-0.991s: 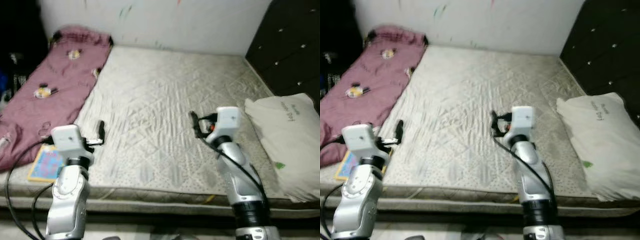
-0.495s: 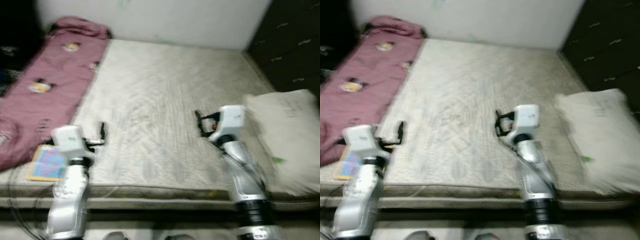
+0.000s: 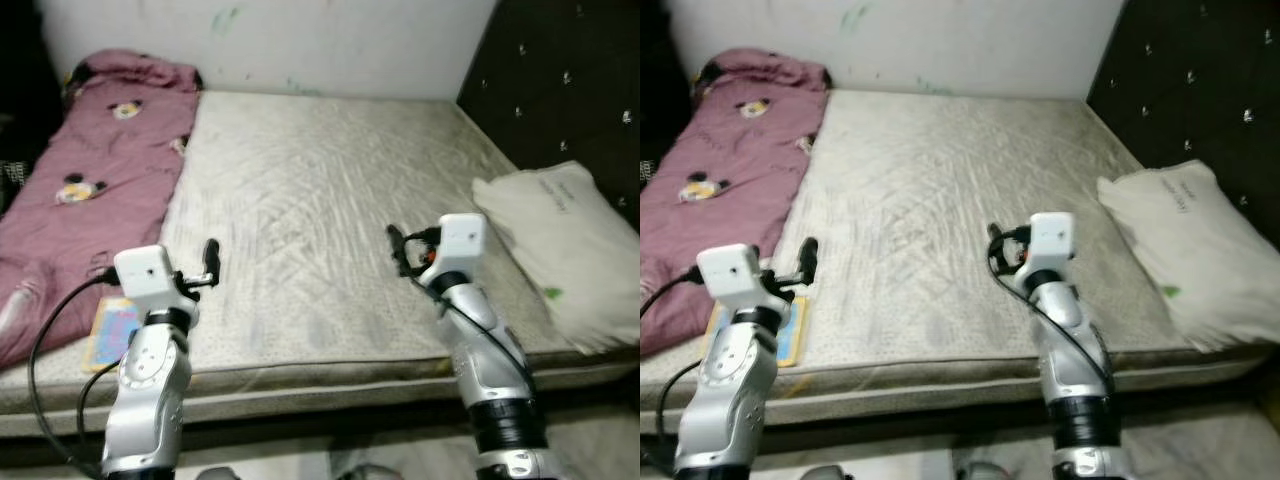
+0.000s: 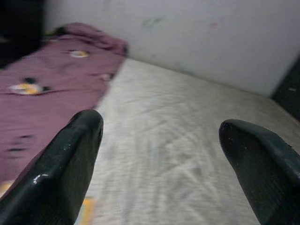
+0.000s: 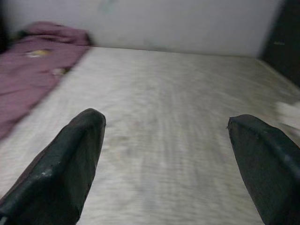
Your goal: Clean up the room
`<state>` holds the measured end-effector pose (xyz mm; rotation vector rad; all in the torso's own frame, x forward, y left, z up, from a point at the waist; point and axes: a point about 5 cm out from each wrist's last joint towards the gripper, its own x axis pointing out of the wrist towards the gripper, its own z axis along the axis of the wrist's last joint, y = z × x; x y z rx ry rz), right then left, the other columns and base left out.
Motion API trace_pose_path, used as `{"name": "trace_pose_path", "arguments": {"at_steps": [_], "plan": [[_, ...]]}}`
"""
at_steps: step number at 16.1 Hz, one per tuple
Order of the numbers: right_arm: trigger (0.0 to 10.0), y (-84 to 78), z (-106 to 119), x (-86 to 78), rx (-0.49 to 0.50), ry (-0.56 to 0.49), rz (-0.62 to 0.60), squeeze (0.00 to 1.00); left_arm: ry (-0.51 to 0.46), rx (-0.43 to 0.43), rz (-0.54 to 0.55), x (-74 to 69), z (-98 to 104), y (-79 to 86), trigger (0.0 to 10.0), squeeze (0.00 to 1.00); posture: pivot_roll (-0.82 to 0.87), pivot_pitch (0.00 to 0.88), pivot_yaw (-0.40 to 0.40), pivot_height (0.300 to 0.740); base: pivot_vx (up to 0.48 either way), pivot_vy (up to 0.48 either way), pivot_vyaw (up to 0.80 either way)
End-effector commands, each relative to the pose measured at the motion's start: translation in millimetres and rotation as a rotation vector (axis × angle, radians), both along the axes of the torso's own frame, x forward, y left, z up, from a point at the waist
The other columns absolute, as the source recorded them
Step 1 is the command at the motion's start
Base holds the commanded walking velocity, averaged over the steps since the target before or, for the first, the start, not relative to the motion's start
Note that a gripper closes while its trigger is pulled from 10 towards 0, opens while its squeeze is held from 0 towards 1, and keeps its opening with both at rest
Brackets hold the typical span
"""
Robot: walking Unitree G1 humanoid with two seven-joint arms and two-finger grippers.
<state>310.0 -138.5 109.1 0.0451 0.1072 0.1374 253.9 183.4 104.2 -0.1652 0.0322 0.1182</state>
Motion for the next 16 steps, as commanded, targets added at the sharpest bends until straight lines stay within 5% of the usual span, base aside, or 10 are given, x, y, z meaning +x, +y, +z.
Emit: {"name": "trace_pose_path", "arguments": {"at_steps": [1,16], "plan": [[10.0,-4.8,4.8,2.5,-0.009,-0.016,-0.009,0.0,-0.007,-0.003,-0.006,1.1,2.0,-1.7,10.0,0.0,-0.09,0.0,-0.071,0.74,0.0,0.48,0.0],[10.0,-3.9,1.2,3.2,-0.014,0.002,0.008,0.0,-0.016,-0.009,0.01,0.7,2.7,-1.2,10.0,0.0,-0.09,0.0,-0.072,0.74,0.0,0.48,0.0]]}}
